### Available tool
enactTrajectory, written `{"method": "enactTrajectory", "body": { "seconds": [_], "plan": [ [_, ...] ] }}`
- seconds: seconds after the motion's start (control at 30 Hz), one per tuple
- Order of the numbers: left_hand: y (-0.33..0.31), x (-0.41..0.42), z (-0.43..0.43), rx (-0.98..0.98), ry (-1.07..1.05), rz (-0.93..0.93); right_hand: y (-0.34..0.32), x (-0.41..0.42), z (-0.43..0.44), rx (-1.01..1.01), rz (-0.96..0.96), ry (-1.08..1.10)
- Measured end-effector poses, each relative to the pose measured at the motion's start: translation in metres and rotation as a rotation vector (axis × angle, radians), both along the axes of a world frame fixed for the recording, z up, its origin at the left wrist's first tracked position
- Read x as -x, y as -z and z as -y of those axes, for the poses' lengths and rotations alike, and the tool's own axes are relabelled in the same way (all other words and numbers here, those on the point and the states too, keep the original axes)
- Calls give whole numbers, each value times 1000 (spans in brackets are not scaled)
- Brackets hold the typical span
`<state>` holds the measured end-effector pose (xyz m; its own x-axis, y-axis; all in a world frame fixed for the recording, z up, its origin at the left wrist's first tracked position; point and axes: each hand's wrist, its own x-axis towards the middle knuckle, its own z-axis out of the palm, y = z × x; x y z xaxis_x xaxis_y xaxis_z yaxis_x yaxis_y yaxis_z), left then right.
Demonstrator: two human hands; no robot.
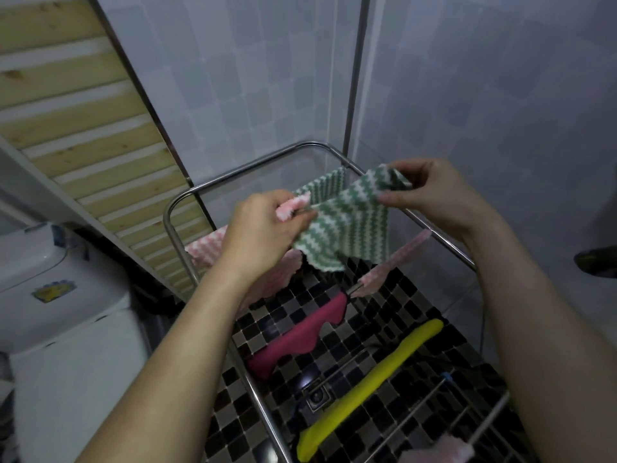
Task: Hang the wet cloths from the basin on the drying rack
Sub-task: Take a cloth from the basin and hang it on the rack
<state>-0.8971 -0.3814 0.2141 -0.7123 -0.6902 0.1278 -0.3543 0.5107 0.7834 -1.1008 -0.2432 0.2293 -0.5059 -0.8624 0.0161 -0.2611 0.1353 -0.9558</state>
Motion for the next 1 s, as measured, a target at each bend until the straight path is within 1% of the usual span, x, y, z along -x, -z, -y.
{"method": "enactTrajectory", "body": {
  "seconds": [0.07, 0.1, 0.17, 0.23, 0.3, 0.37, 0.57, 0.63, 0.73, 0.8, 0.87, 0.93, 1.0],
  "plan": [
    [4, 5, -2, 20, 22, 10, 13, 5, 3, -68, -95, 110],
    [6, 7, -1, 8, 55, 36, 20, 7, 6, -60, -93, 187],
    [13, 13, 3, -43, 137, 118, 35, 12, 9, -37, -41, 311],
    [21, 20, 6, -75, 176, 208, 50, 20, 11, -67, 26, 364],
    [28, 25, 8, -105, 152, 253, 63, 27, 11, -162, 66, 369],
    [36, 33, 11, -134, 100, 270, 71, 33, 12, -242, 56, 359],
    [50, 64, 35, -158, -24, 300, 82, 57, 36, -261, -61, 542],
    [54, 74, 47, -117, -82, 317, 86, 64, 51, -253, -91, 564],
    [66, 89, 65, -20, -179, 365, 89, 67, 79, -220, -151, 542],
    [76, 93, 70, 33, -229, 400, 95, 67, 90, -251, -171, 512],
    [84, 93, 69, 81, -205, 438, 105, 68, 93, -314, -237, 537],
    [91, 91, 60, 126, -122, 463, 116, 68, 85, -417, -337, 622],
    [96, 89, 50, 147, -48, 481, 125, 67, 77, -510, -334, 642]
  ]
}}
